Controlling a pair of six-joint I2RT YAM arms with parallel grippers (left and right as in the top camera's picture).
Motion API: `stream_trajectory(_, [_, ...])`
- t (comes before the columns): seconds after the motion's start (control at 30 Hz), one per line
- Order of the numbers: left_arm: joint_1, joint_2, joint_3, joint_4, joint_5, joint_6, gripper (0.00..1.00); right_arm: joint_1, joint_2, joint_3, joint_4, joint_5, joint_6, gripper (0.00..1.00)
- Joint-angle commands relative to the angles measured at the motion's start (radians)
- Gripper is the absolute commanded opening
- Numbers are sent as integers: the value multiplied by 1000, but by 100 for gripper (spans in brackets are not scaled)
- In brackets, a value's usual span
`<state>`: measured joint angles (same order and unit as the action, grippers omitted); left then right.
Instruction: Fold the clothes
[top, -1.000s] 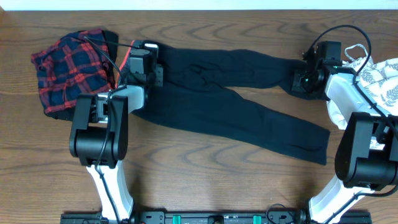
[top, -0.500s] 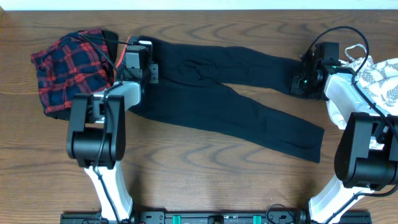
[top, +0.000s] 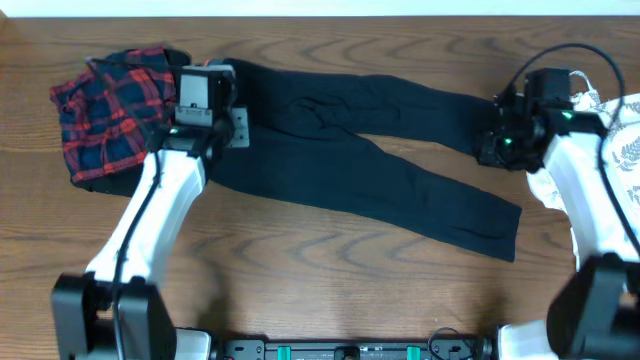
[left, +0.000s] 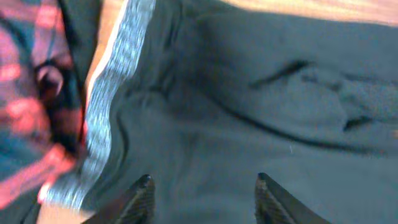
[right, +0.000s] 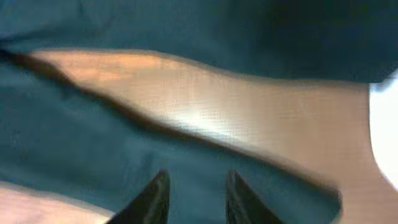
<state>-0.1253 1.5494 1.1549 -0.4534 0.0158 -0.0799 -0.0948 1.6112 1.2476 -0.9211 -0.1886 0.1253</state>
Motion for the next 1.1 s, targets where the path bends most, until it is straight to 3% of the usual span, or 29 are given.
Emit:
stream_trajectory(0.0, [2, -51, 2, -48, -5, -39, 56, -29, -13, 0, -79, 29, 92, 35])
stream_trajectory(0.13, [2, -72, 1, -74, -5, -39, 56, -56, -10, -50, -122, 114, 146, 59])
stream_trajectory(0.37, [2, -72, 1, -93, -3, -38, 57, -131, -10, -223, -40, 115, 198, 73])
stream_trajectory(0.73, [2, -72, 1, -102, -1, -38, 58, -220, -10, -458, 315, 119, 173, 68])
stream_trajectory(0.83, [2, -72, 1, -107, -1, -38, 58, -219, -10, -480, 362, 119, 173, 64])
stream_trajectory(0.9, [2, -72, 1, -108, -1, -38, 58, -219, -10, -491, 385, 121, 173, 52])
stream_trajectory(1.03, [2, -72, 1, -111, -1, -38, 58, -219, -10, -525, 439, 122, 174, 7])
stream_trajectory(1.07, [2, -72, 1, -113, -1, -38, 58, -219, -10, -531, 452, 122, 174, 1])
